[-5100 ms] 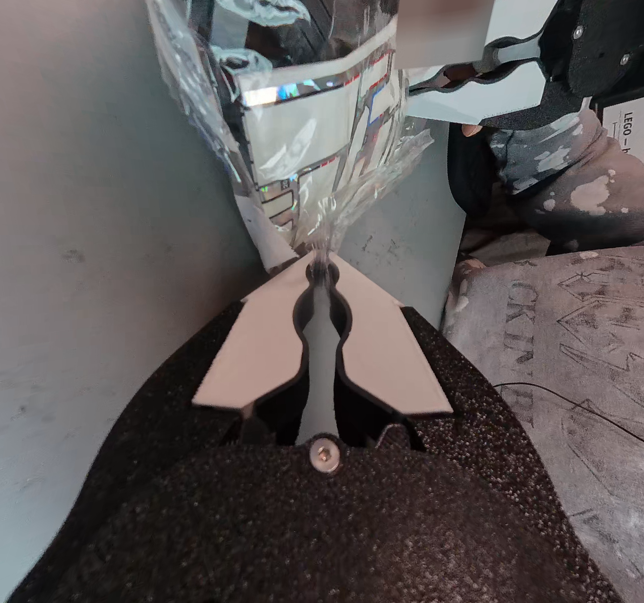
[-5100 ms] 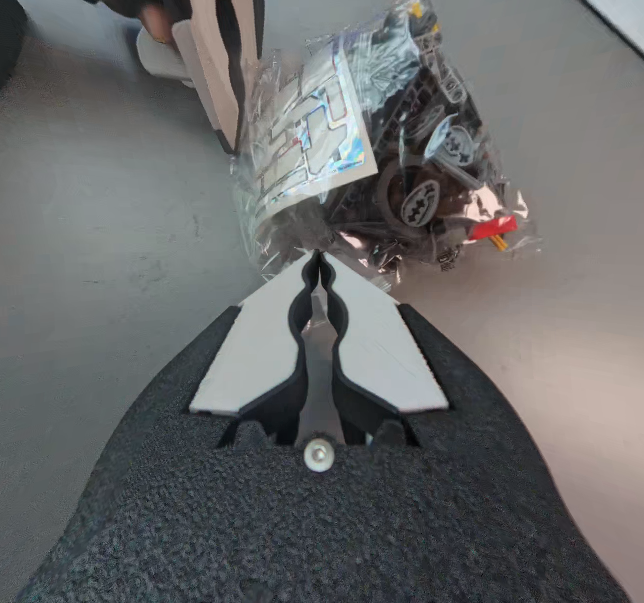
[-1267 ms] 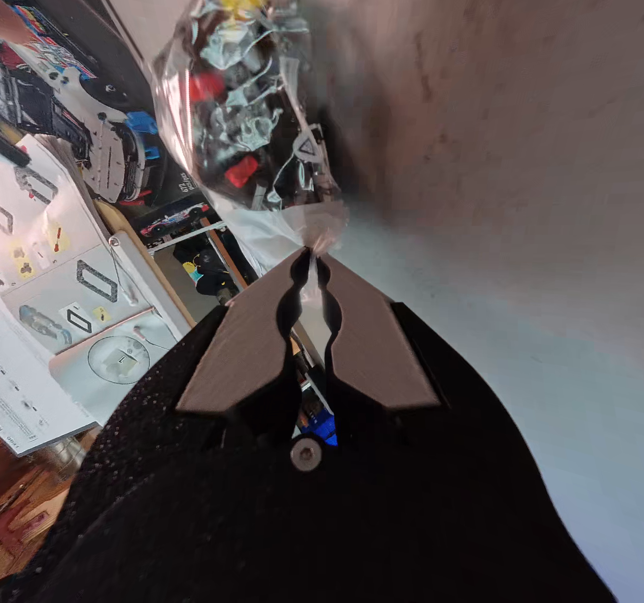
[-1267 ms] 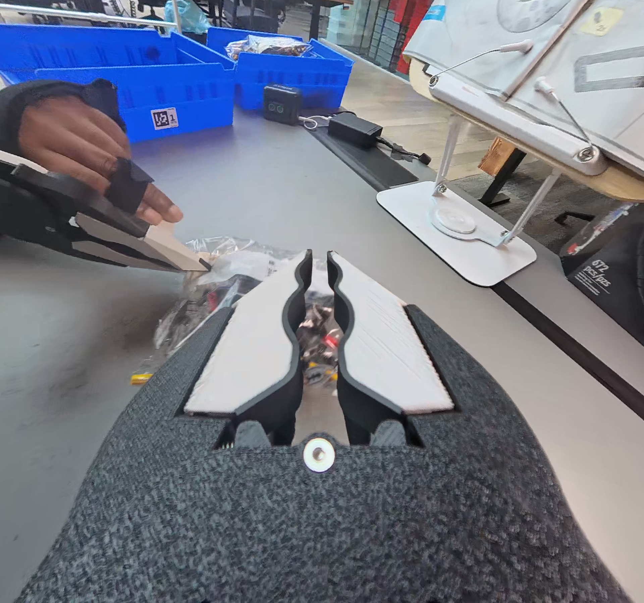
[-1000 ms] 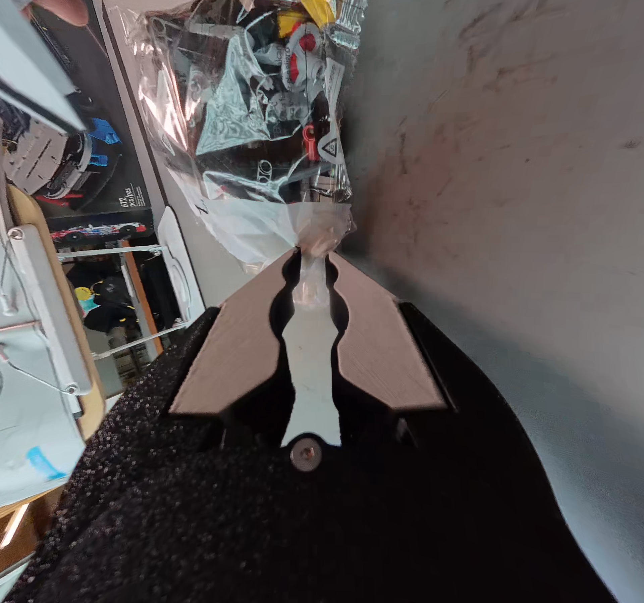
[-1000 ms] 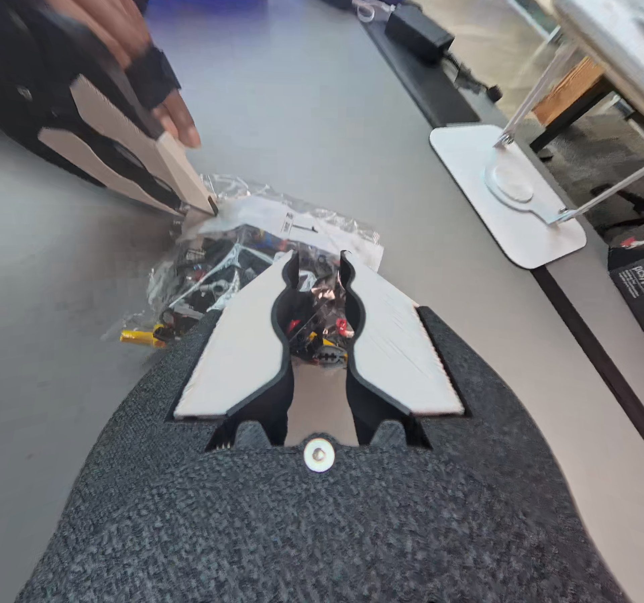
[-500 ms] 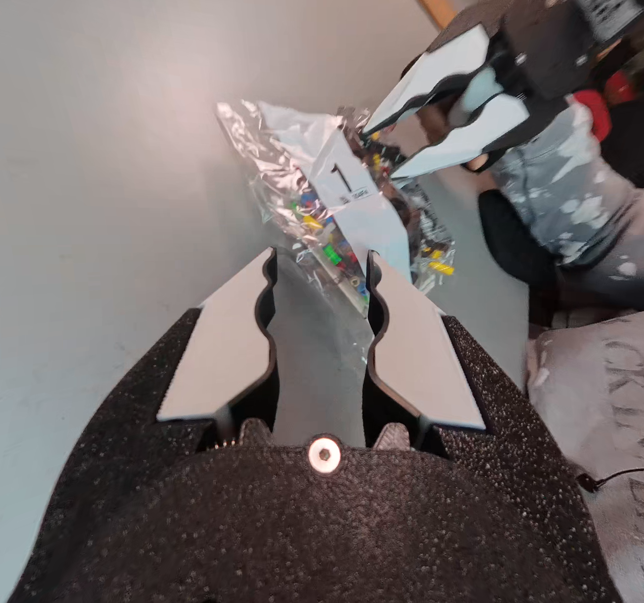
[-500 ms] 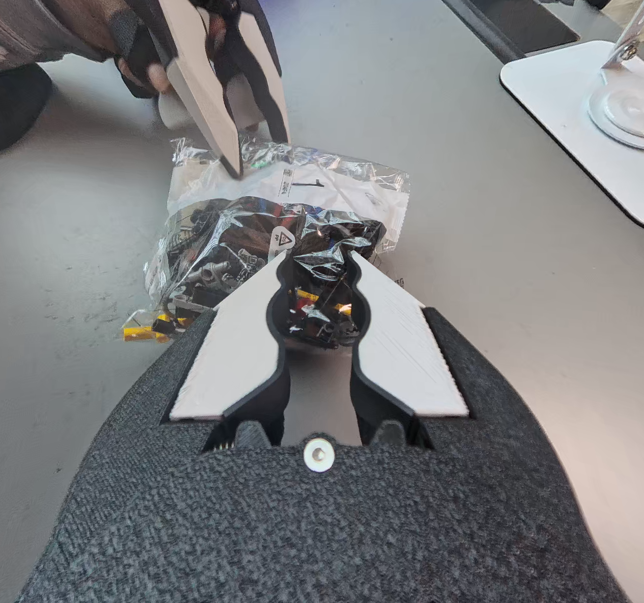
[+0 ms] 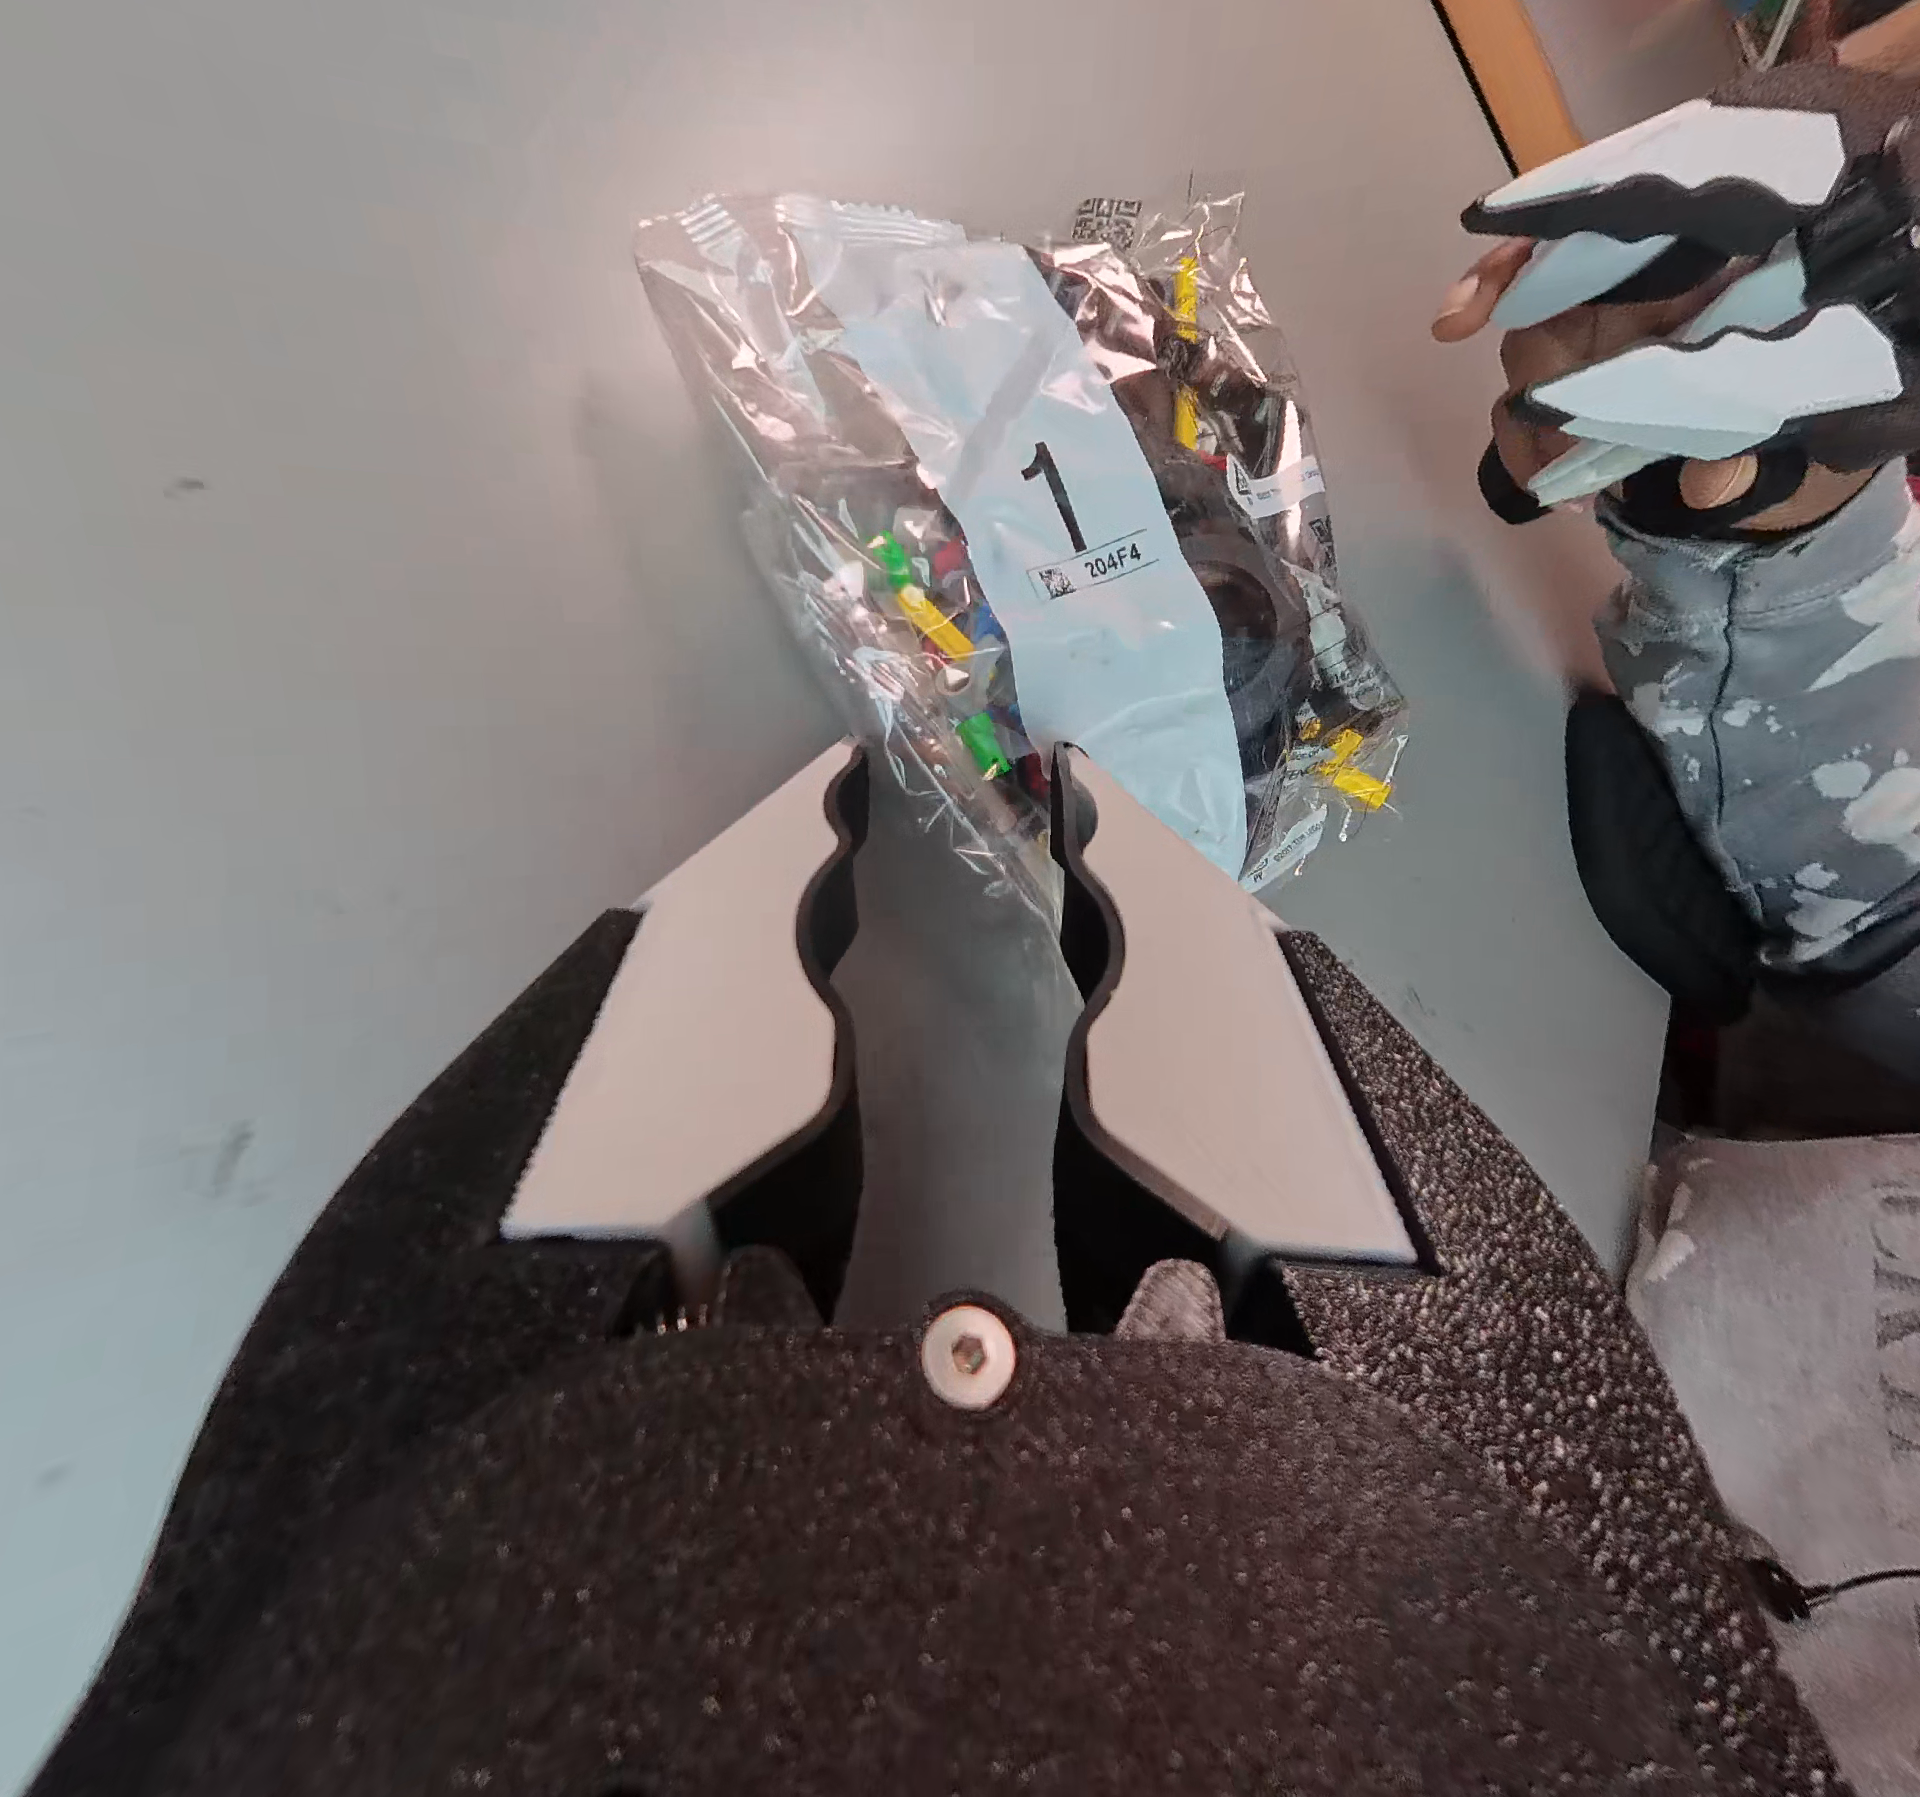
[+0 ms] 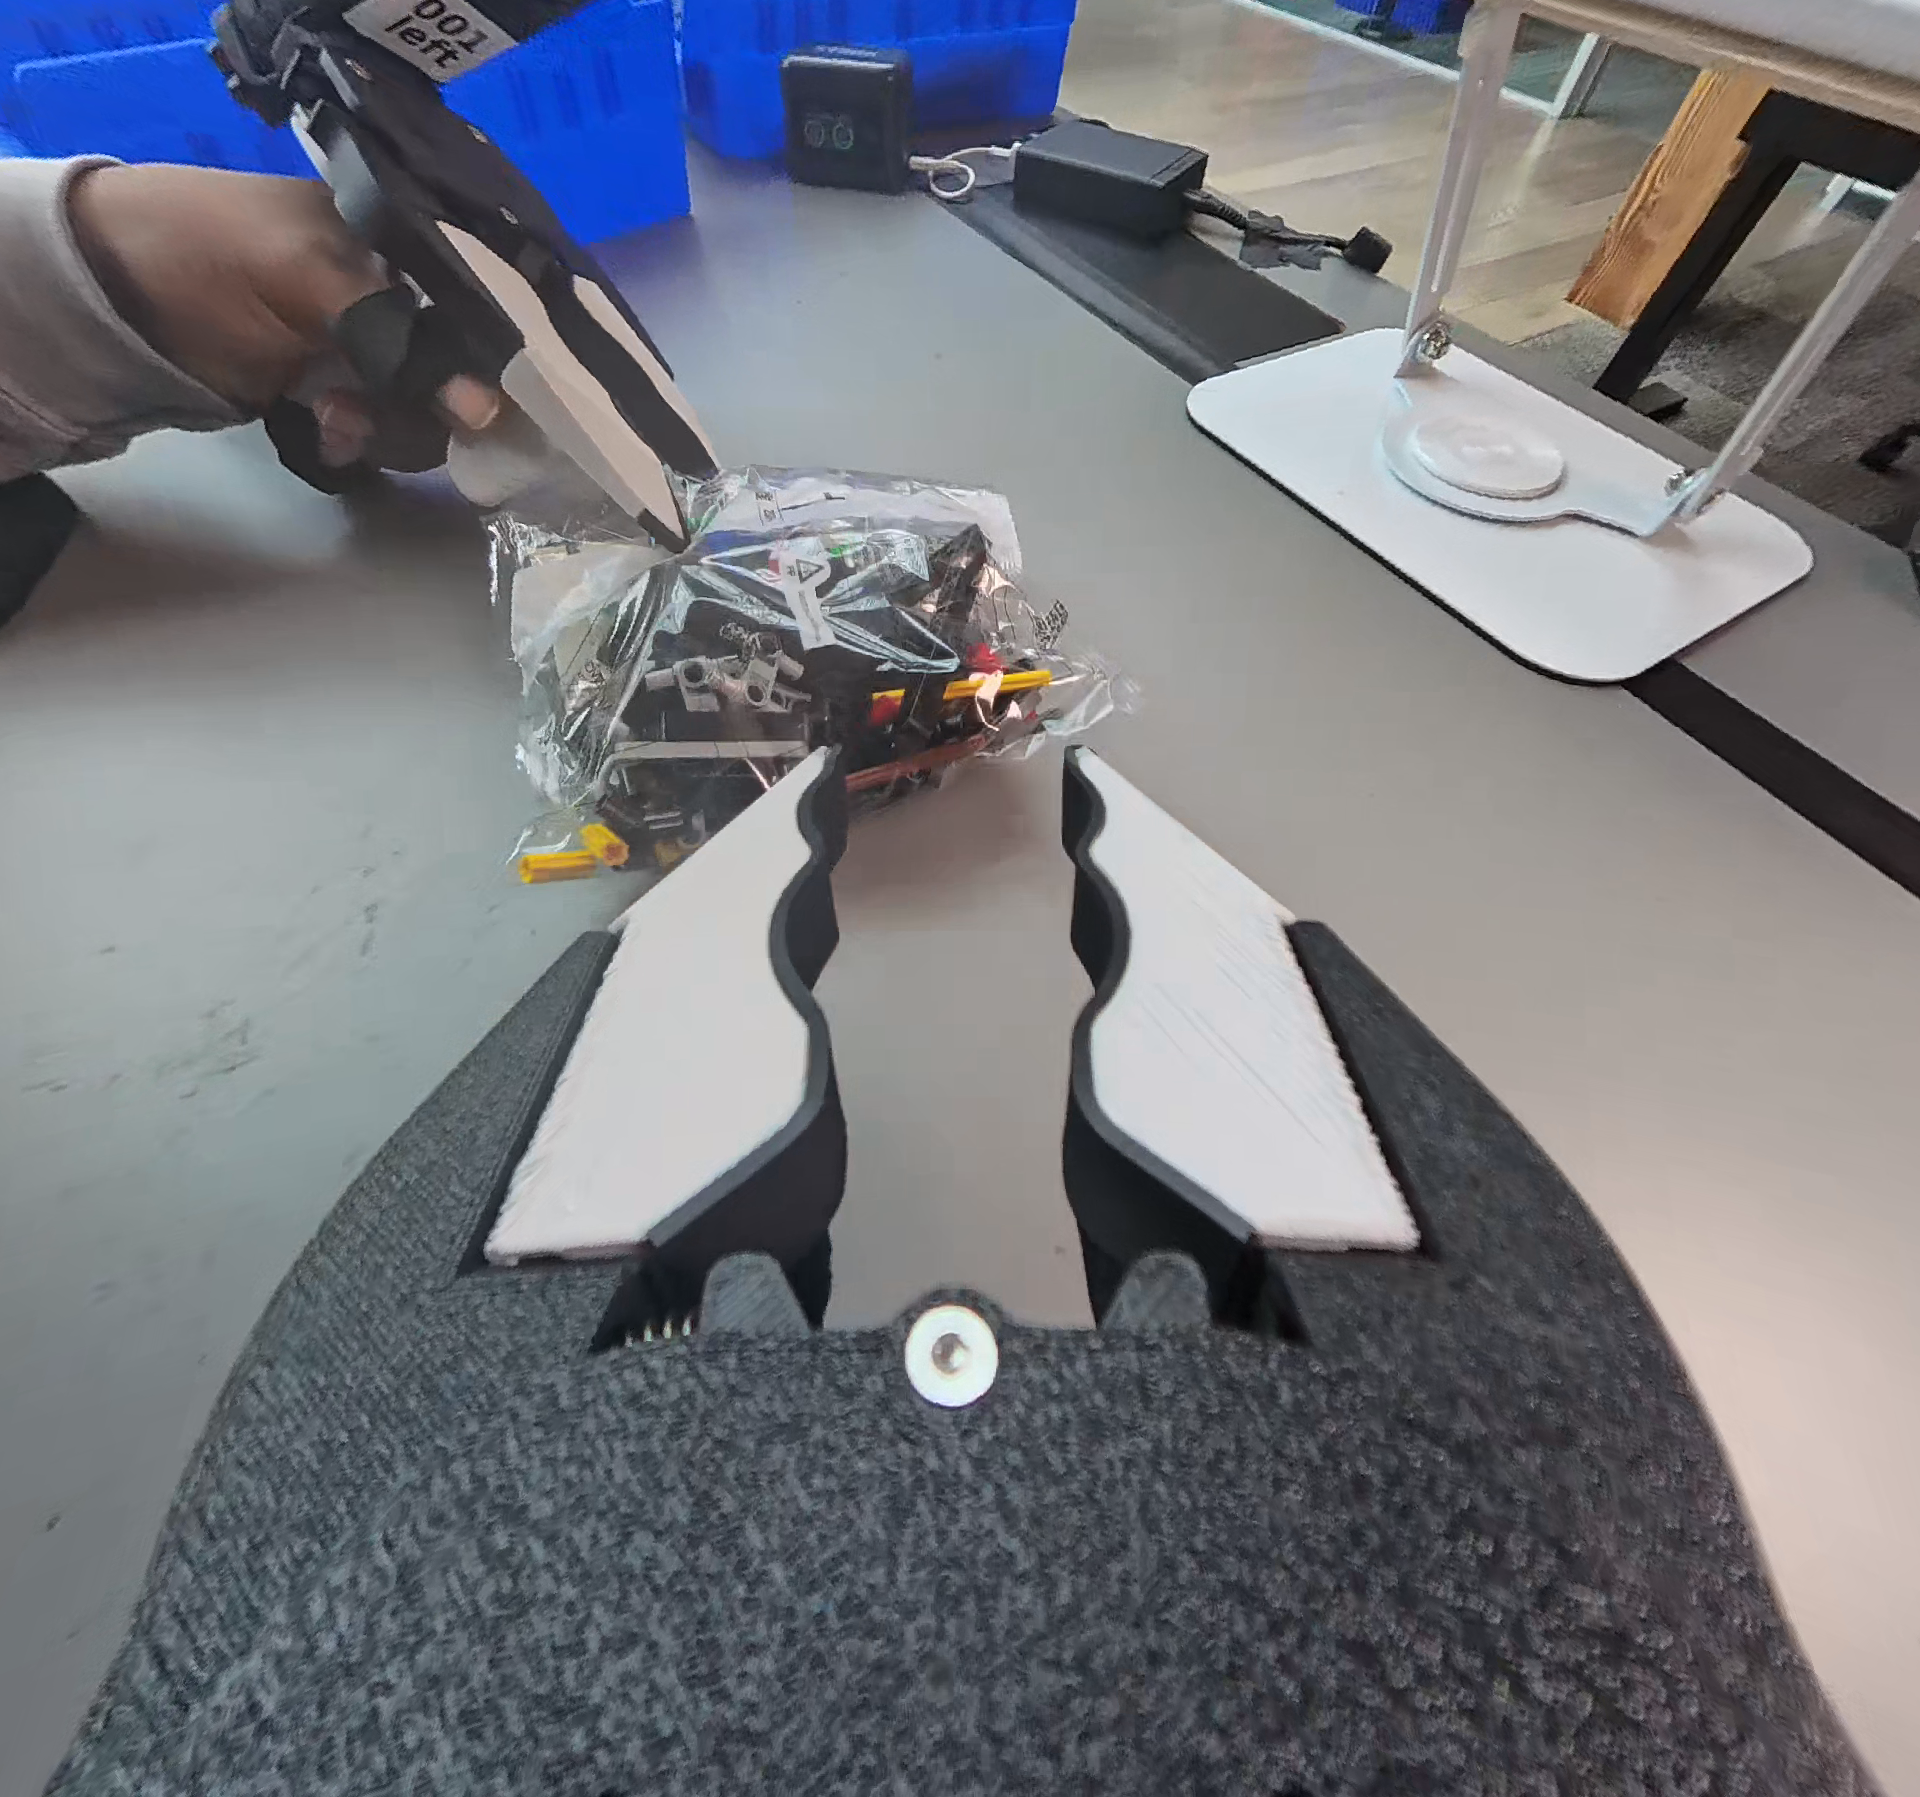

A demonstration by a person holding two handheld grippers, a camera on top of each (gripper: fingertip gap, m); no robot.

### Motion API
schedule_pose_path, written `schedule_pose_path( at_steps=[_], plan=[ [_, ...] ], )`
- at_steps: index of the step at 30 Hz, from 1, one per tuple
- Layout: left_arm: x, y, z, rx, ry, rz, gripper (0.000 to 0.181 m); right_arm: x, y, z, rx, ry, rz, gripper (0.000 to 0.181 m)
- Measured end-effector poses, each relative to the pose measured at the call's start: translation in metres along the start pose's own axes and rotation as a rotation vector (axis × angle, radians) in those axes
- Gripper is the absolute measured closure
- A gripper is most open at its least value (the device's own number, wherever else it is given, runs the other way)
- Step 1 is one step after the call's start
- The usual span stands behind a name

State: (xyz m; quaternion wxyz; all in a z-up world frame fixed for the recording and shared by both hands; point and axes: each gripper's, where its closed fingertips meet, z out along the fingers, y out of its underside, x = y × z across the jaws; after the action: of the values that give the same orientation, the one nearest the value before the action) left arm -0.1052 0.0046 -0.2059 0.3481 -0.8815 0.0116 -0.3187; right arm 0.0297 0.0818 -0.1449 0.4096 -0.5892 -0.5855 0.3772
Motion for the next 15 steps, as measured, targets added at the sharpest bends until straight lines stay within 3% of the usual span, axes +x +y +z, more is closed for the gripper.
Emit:
schedule_pose_path(
  at_steps=[4,9,12,13,15],
  plan=[
    [0.003,-0.033,-0.028,0.213,-0.002,0.096,0.136,0.008,0.001,-0.001,0.016,0.021,0.007,0.142],
    [0.028,-0.065,-0.063,0.47,-0.017,0.337,0.123,0.003,0.004,0.0,0.028,0.014,-0.036,0.15],
    [0.041,-0.065,-0.066,0.506,-0.02,0.439,0.117,-0.006,-0.003,0.0,0.067,0.009,-0.11,0.181],
    [0.046,-0.063,-0.064,0.508,-0.011,0.456,0.117,-0.008,-0.007,0.001,0.086,0.02,-0.132,0.181],
    [0.055,-0.06,-0.063,0.506,-0.004,0.49,0.148,-0.014,-0.012,0.002,0.105,0.023,-0.167,0.181]
  ],
)
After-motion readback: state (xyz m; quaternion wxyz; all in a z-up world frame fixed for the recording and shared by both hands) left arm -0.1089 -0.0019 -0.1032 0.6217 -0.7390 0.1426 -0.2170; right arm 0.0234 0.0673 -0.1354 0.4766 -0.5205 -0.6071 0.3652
